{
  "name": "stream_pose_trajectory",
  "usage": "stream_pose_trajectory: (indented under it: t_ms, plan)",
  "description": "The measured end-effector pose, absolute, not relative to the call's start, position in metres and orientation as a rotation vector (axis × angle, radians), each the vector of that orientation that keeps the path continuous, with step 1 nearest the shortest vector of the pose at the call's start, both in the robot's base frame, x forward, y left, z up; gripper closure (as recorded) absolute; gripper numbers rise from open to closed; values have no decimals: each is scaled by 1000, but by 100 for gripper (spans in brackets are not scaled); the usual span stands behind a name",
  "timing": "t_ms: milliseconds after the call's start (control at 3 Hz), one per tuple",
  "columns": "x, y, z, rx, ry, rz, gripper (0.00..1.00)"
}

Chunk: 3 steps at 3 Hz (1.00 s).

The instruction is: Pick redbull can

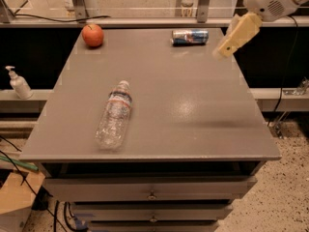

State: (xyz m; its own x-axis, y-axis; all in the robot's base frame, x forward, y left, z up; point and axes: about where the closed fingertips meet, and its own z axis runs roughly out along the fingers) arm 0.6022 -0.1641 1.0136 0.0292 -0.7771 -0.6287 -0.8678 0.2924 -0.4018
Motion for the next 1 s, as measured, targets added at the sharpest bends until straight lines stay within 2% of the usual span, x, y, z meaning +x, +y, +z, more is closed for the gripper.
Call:
stream_pose_trajectory:
  t_ms: [333, 1000]
  plan:
    - [650, -158, 1002, -1442, 1706, 262, 0]
    - [659, -150, 995, -1441, 1701, 248, 0]
